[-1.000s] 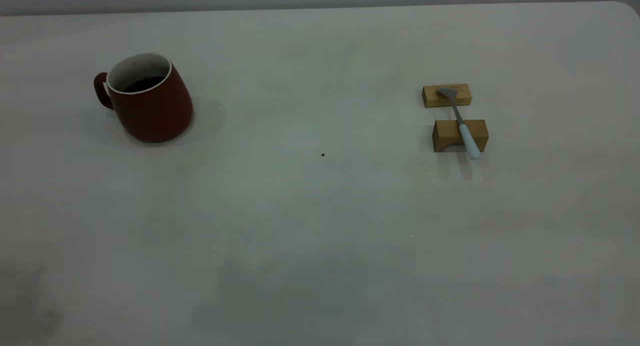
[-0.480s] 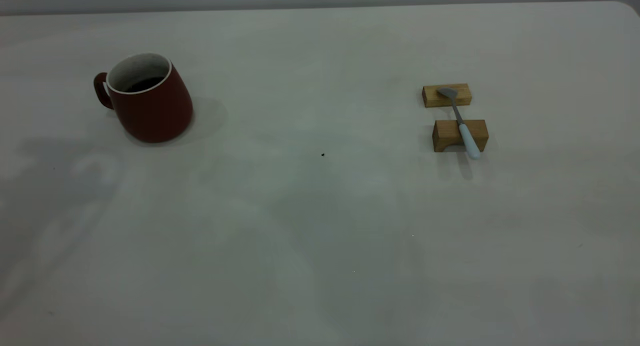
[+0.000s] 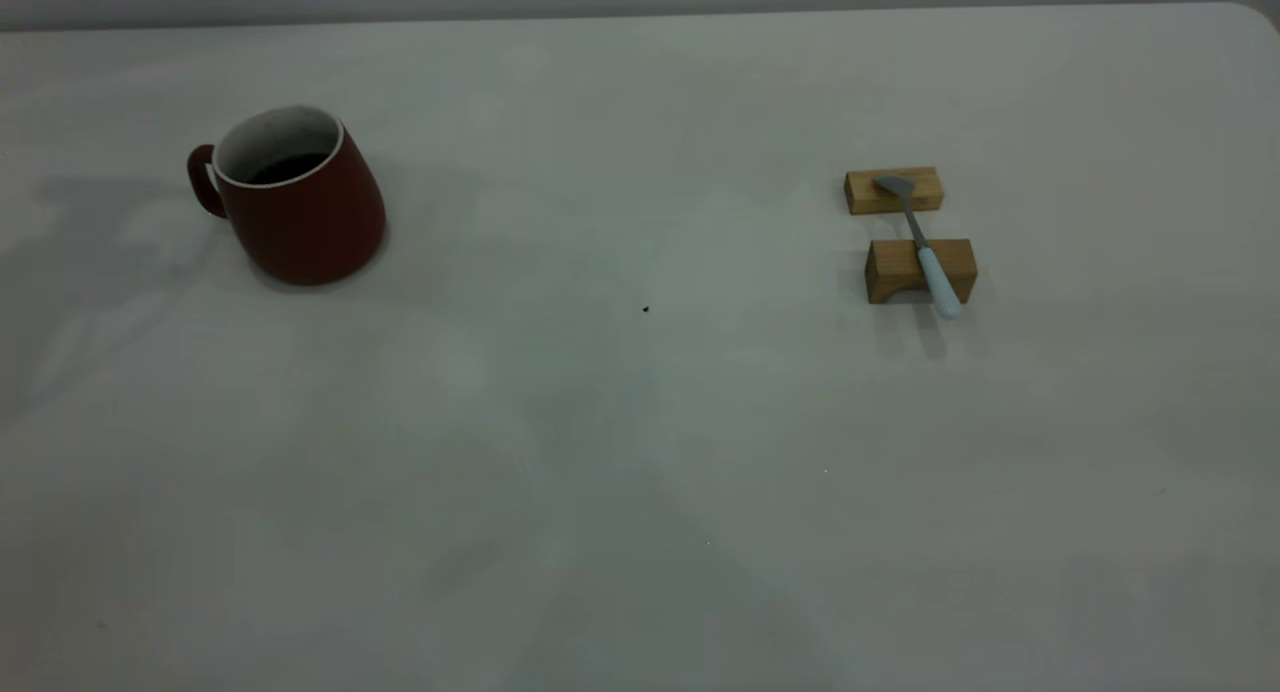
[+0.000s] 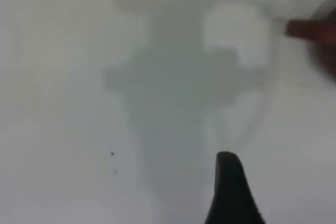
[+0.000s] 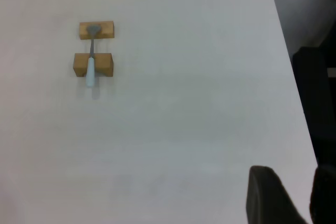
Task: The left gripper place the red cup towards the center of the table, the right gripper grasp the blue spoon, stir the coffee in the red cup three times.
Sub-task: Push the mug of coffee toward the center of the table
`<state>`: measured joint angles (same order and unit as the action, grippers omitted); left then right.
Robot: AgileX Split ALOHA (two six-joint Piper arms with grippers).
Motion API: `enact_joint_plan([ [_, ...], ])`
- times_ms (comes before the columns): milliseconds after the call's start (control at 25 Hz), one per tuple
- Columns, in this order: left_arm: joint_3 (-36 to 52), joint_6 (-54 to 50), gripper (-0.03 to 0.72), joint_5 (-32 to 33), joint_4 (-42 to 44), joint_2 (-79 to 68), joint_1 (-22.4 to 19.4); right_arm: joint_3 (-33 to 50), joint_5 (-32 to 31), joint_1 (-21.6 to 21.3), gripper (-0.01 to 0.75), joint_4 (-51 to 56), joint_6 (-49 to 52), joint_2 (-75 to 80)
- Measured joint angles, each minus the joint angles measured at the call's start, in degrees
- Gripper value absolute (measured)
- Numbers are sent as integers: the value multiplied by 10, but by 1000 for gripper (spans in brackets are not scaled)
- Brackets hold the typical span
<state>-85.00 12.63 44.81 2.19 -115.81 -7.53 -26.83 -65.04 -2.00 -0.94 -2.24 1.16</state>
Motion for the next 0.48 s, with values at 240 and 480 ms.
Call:
enact_joint_plan([
  [240, -127, 237, 556, 35, 0, -147, 8, 0, 0, 0, 240, 0, 0, 0],
  [480, -143, 537, 556, 7, -22, -208, 32, 0, 0, 0, 240, 0, 0, 0],
])
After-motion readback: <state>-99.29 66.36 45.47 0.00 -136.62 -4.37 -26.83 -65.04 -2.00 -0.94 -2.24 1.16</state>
